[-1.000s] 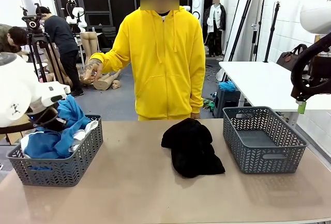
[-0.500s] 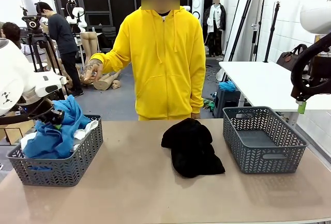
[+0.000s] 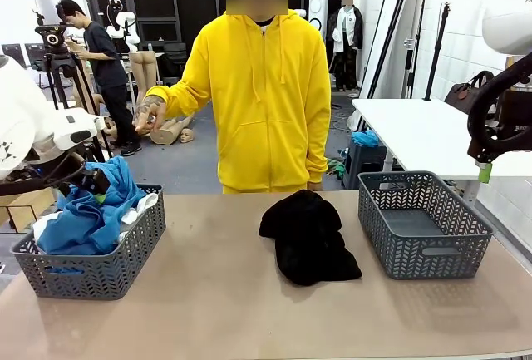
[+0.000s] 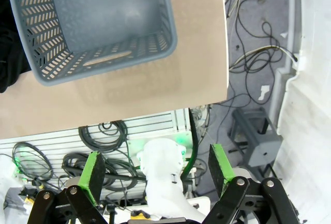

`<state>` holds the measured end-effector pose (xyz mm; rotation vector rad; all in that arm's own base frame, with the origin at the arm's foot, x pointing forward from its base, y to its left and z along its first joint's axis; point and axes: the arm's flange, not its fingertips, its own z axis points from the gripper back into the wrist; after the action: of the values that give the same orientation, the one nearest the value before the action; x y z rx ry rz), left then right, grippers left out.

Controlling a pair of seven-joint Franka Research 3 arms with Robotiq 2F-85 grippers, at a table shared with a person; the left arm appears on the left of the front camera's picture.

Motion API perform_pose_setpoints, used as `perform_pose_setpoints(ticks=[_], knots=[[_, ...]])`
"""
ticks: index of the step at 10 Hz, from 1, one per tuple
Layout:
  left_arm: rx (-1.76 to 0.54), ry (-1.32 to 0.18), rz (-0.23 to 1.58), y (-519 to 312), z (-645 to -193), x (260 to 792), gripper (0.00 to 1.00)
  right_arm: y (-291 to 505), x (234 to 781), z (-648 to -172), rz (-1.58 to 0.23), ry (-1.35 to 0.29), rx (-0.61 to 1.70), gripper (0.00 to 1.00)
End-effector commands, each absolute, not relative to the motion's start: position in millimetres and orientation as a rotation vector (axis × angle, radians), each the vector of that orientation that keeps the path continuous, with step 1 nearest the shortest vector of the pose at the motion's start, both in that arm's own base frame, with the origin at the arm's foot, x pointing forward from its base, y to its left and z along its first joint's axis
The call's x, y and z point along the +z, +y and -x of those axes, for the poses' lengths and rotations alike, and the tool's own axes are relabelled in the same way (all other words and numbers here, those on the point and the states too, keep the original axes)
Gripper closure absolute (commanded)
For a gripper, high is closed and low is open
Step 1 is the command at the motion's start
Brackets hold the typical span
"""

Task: Sort the tops and bottoms.
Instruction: Sort the clothes according to human instructions, then lift clothes from the center of the table with your right hand.

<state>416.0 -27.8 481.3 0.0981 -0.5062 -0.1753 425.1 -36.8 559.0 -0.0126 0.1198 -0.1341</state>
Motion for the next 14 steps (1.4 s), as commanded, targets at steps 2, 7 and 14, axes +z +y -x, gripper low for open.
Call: perform_pose_setpoints(ticks=[2,7,14], knots=[[-0.152,-0.503,-0.073,-29.9,-409.8,499.5,0.00,-35.2,559.2,-425.8,-0.002,0.120,-0.141,0.00],[-0.148,-0.588,-0.085,-18.7,-391.2,559.4,0.00,-35.2,559.2,-425.8,-0.002,0.120,-0.141,0.00],[-0.126,-0.681,-0.091,-8.9,-366.8,617.1,0.00,-35.2,559.2,-425.8,-0.002,0.120,-0.141,0.00]])
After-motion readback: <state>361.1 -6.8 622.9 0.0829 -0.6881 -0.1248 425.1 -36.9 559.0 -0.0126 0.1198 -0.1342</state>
